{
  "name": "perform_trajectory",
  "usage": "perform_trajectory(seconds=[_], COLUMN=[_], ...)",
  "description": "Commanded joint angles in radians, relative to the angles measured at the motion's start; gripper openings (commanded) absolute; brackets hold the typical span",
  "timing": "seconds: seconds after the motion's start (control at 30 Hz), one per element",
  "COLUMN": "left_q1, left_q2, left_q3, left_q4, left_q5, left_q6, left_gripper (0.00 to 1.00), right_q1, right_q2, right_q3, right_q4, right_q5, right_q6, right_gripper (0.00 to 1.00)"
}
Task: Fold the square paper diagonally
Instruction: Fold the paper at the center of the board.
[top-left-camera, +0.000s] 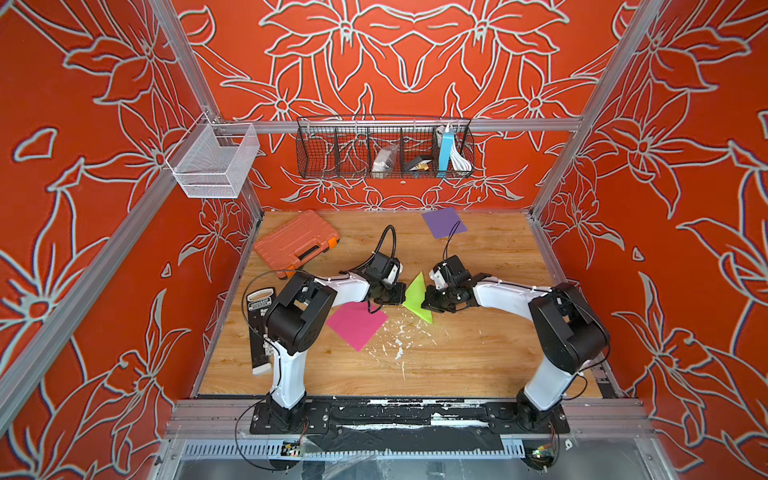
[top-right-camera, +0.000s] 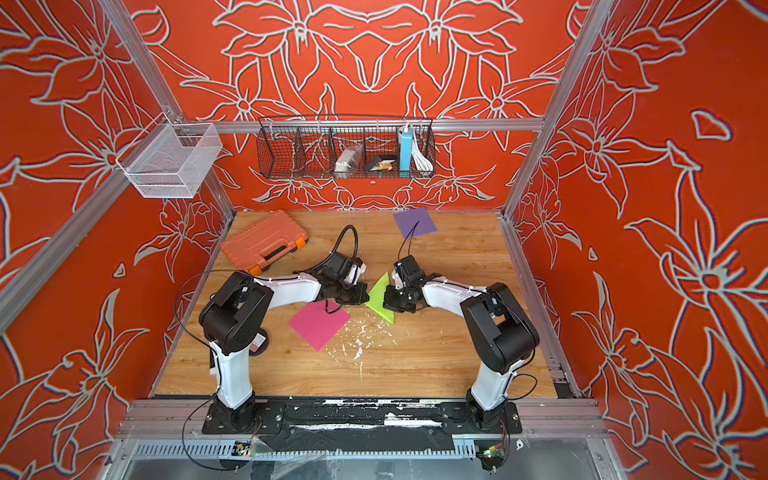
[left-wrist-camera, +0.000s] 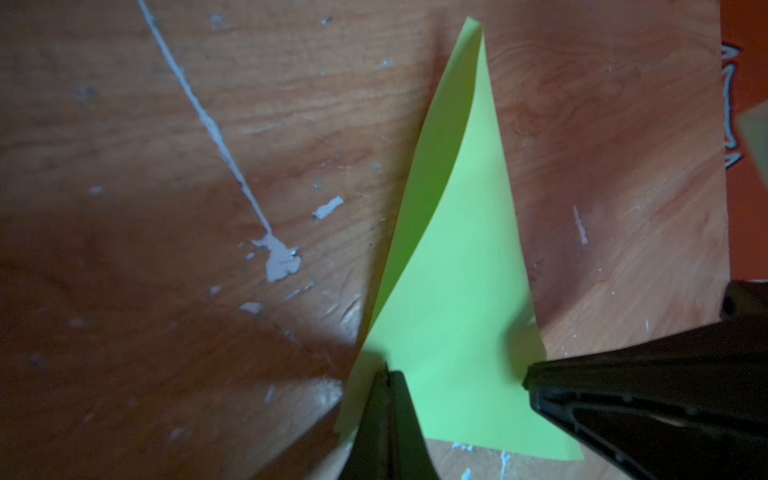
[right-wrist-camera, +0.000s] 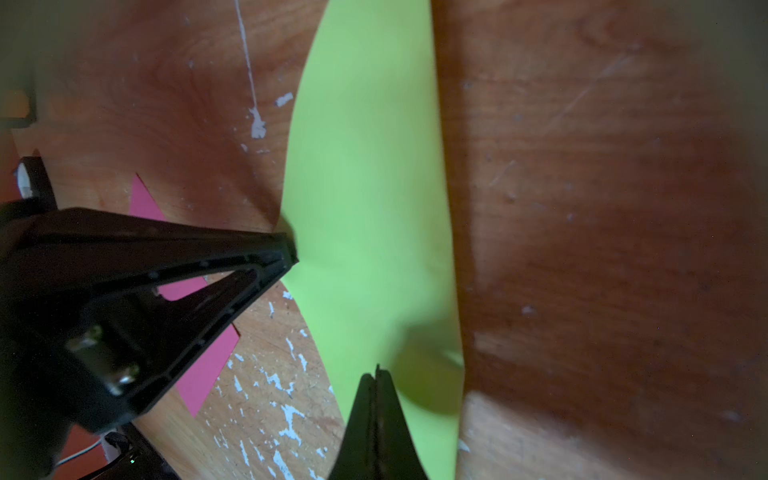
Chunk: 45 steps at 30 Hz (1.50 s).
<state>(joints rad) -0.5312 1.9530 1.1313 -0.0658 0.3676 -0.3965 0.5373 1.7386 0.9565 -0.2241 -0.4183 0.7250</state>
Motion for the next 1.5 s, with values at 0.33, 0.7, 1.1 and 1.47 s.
perform_trajectory(seconds=[0.33,0.7,1.1,1.47], left_q1=[-0.029,-0.100,-0.100,-0.065], left_q2=[-0.007,0.033,-0.040,0.099], left_q3=[-0.019,0.015,0.025,0.191], left_q4=[0.021,0.039,0.102,0.134], left_q5=[0.041,0.075,0.064,0.094], left_q6=[0.029,0.033,-0.040,-0.154], left_gripper=[0.06,0.06,0.09,0.09], right_q1=[-0.008,-0.078,-0.096,-0.097], right_q2=[0.054,0.047,0.103,0.099], right_q3=[0.034,0.058,0.125,0.149], right_q4=[-0.072,-0.107,-0.208,-0.235], right_q5=[0.113,0.098,-0.003,-0.018], right_q6=[-0.050,-0.110,-0.362,-0.447], right_gripper=[0.00,0.00,0.00,0.00])
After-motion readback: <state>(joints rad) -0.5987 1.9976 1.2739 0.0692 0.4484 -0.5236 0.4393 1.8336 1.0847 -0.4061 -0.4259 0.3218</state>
